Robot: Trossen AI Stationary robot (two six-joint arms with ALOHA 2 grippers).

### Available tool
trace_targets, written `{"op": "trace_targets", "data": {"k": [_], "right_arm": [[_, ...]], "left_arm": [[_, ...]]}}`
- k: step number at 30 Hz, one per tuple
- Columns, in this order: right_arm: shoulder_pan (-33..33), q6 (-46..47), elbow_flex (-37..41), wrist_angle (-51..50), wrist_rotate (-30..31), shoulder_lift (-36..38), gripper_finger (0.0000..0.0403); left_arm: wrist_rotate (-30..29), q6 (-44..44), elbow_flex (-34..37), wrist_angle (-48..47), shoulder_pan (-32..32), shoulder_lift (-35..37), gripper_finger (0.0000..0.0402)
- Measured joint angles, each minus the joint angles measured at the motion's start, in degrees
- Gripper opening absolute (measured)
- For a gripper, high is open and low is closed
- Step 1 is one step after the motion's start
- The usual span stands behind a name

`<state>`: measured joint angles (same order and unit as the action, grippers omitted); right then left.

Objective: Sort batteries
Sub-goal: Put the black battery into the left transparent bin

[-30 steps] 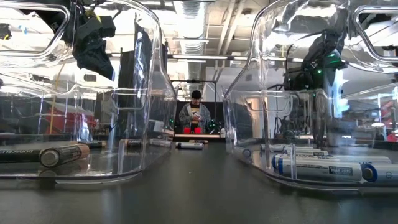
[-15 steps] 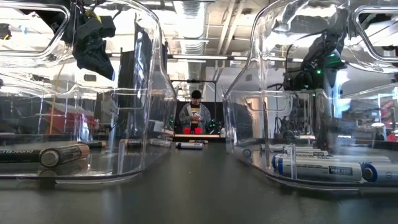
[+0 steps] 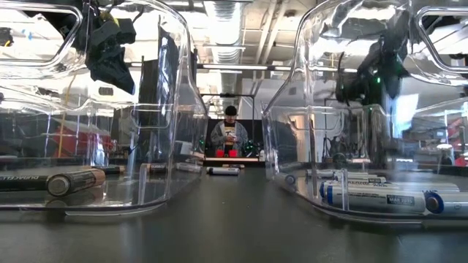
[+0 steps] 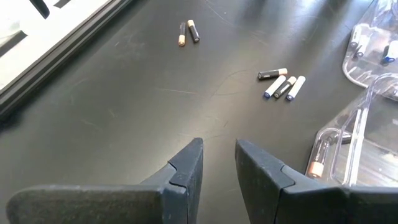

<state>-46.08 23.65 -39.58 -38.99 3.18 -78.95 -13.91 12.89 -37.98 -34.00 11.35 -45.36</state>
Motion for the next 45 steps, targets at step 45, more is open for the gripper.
{"op": "trace_targets", "data": {"k": [45], "right_arm": [[54.0,-13.7,-78.6,-6.0,-1.7,-44.3,0.0066]], "left_arm": [[0.0,-6.3,0.0,0.0,0.0,0.0,0.0091]]}}
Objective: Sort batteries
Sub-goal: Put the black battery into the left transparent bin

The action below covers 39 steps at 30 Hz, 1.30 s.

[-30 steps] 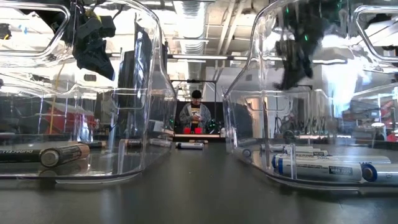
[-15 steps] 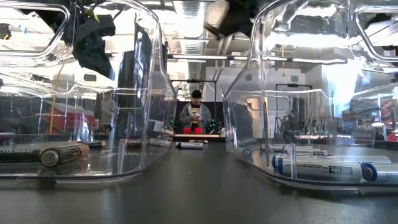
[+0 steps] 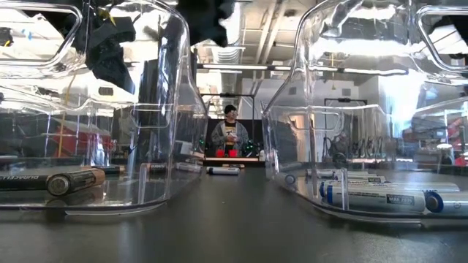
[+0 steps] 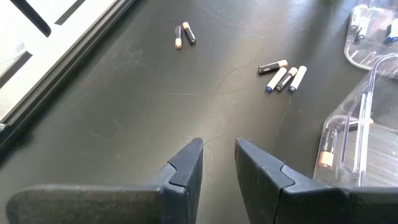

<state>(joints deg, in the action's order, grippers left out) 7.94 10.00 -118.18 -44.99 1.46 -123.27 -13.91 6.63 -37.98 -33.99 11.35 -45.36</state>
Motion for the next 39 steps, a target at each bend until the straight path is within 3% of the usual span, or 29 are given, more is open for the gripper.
{"op": "trace_targets", "data": {"k": [9,15,39], "right_arm": [[3.1,0.0,-5.5,-0.8,0.1,-12.0,0.0066],[3.9,0.1,-8.0,-1.1,0.1,-15.5,0.0066],[3.3,2.0,-8.1,-1.7,-0.1,-15.9,0.0066]], "left_arm": [[0.0,0.0,0.0,0.0,0.0,0.0,0.0091],[0.0,0.1,0.0,-0.1,0.0,0.0,0.0091],[0.0,0.0,0.0,-0.1,0.0,0.0,0.0091]]}}
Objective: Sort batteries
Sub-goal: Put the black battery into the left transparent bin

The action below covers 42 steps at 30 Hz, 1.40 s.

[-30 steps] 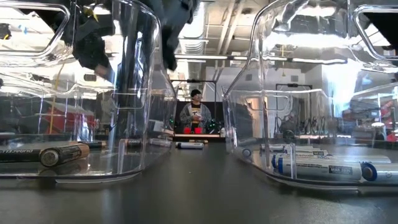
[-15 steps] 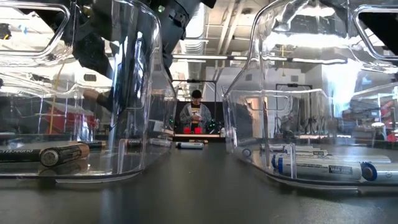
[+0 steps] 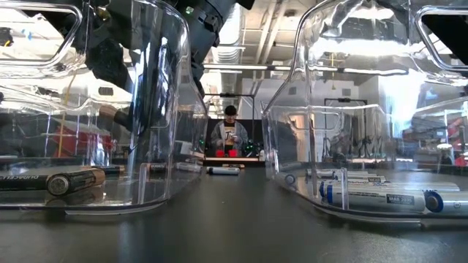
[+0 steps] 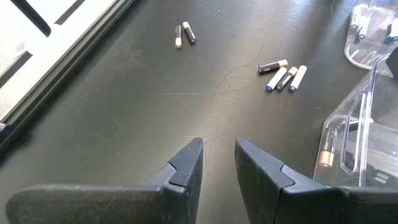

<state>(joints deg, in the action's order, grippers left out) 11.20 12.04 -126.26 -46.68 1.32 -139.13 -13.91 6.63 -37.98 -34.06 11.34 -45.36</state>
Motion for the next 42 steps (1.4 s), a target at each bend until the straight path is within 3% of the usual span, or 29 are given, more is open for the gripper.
{"op": "trace_targets", "data": {"k": [18,32,42], "right_arm": [[0.0,0.1,0.0,0.0,-0.1,0.0,0.0068],[0.1,0.1,0.0,0.0,-0.1,0.0,0.0194],[0.1,0.1,0.0,0.0,-0.1,0.0,0.0209]], "left_arm": [[0.0,0.0,0.0,0.0,0.0,0.0,0.0091],[0.0,0.0,0.0,0.0,0.0,0.0,0.0091],[0.0,0.0,0.0,0.0,0.0,0.0,0.0091]]}}
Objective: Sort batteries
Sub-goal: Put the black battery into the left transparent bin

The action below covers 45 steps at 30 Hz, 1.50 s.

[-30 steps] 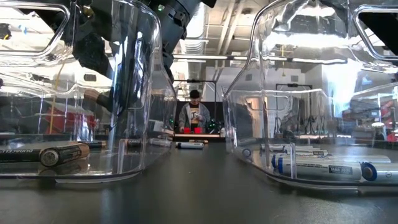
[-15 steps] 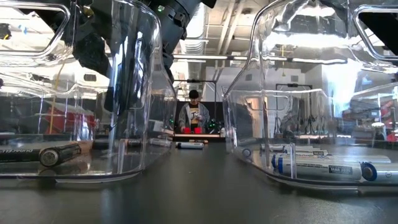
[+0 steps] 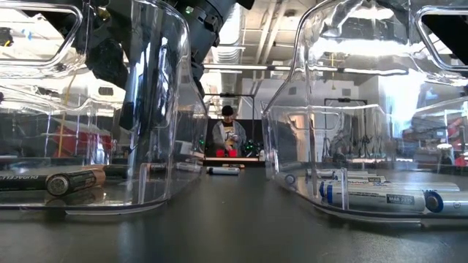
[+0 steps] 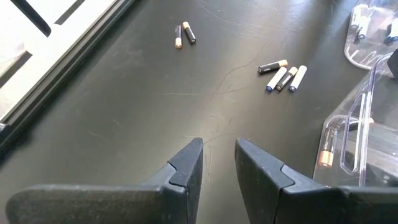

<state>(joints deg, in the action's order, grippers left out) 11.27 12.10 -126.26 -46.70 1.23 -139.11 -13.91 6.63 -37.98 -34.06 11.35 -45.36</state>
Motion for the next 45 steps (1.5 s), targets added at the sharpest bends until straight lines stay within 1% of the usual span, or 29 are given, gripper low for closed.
{"op": "trace_targets", "data": {"k": [15,24,29,33,35,40,45], "right_arm": [[0.0,0.0,0.0,-0.4,0.0,0.4,0.0202],[-3.1,1.3,0.0,-1.8,0.1,7.6,0.0202],[-5.4,4.4,0.0,-5.7,0.0,12.4,0.0202],[-8.0,4.8,0.0,-11.4,0.2,15.4,0.0202],[-9.4,4.6,0.0,-14.6,0.6,16.3,0.0202],[-12.5,1.4,0.0,-20.6,0.6,17.7,0.0202],[-15.9,-3.2,0.0,-21.3,0.7,17.7,0.0202]], "left_arm": [[0.0,0.0,0.0,0.0,0.0,0.0,0.0091],[0.0,1.6,0.0,0.0,0.0,0.0,0.0091],[0.2,1.8,0.0,-0.2,0.0,0.0,0.0091],[3.4,1.8,0.0,-1.1,0.0,0.0,0.0091],[4.1,1.8,0.0,-1.7,0.0,0.0,0.0091],[4.7,2.8,0.0,-3.2,0.0,0.0,0.0091],[4.7,3.7,0.0,-4.3,0.0,0.0,0.0091]]}}
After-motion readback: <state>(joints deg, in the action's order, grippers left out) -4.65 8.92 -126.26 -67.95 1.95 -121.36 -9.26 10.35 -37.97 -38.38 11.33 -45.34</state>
